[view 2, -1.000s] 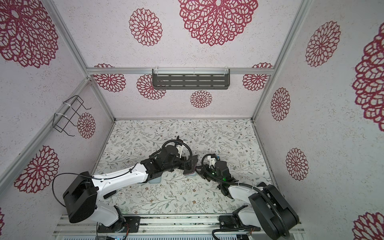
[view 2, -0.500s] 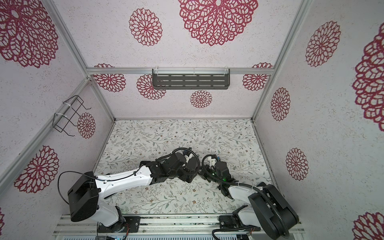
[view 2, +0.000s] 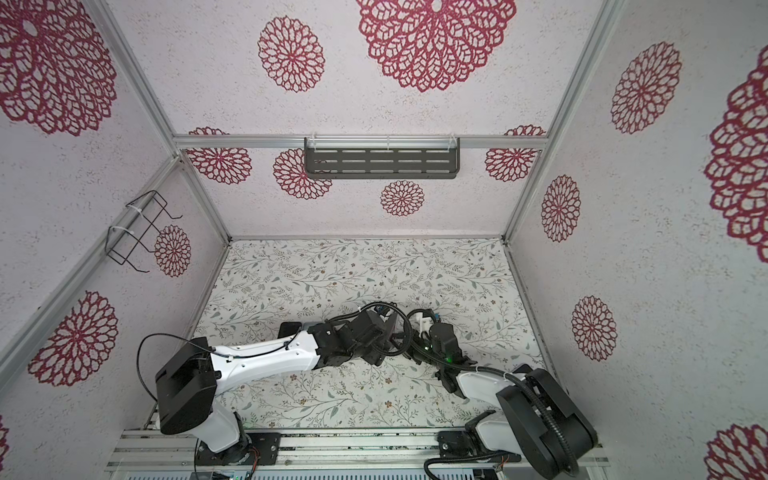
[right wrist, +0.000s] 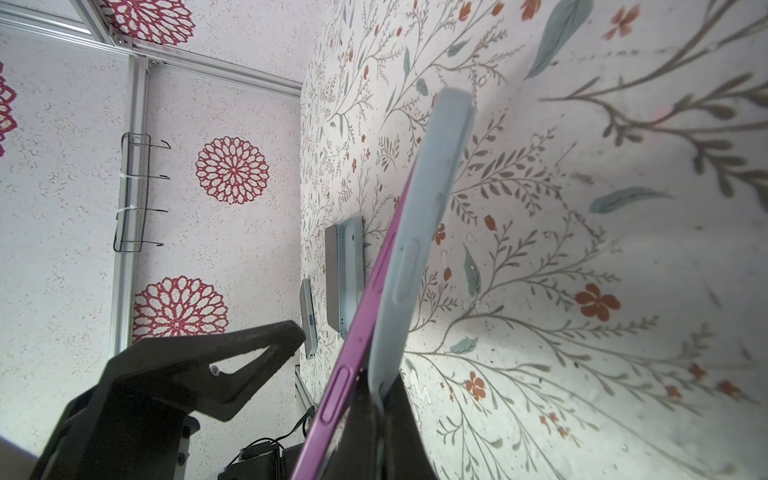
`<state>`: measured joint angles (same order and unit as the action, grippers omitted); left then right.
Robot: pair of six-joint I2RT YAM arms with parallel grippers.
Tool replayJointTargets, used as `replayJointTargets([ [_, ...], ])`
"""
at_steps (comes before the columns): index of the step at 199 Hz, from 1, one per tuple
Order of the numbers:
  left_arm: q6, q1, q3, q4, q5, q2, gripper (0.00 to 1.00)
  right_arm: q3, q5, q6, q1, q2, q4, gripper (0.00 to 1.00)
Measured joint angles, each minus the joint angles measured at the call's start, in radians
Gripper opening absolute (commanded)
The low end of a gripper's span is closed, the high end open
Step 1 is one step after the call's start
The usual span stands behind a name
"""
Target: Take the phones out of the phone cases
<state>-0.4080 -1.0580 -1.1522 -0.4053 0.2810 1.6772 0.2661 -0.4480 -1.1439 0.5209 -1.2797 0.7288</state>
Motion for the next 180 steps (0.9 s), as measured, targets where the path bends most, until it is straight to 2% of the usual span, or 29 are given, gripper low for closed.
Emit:
replayJointTargets([
  [80,0.036,-0.008,0.047,0.121,-0.045,0.019,0.25,-0.031,-0.001,-0.013,0.002,-0.024,0.067,0.0],
  [114,0.035,-0.01,0.072,0.148,-0.017,0.017,0.07,-0.036,0.011,-0.02,0.0,-0.023,0.063,0.0],
  [151,0.02,-0.014,0.099,0.147,0.045,-0.011,0.01,-0.036,0.015,-0.019,0.002,-0.003,0.034,0.0],
  [180,0.004,-0.037,0.1,0.054,0.139,-0.086,0.01,-0.035,0.006,-0.014,0.006,0.026,0.014,0.0],
])
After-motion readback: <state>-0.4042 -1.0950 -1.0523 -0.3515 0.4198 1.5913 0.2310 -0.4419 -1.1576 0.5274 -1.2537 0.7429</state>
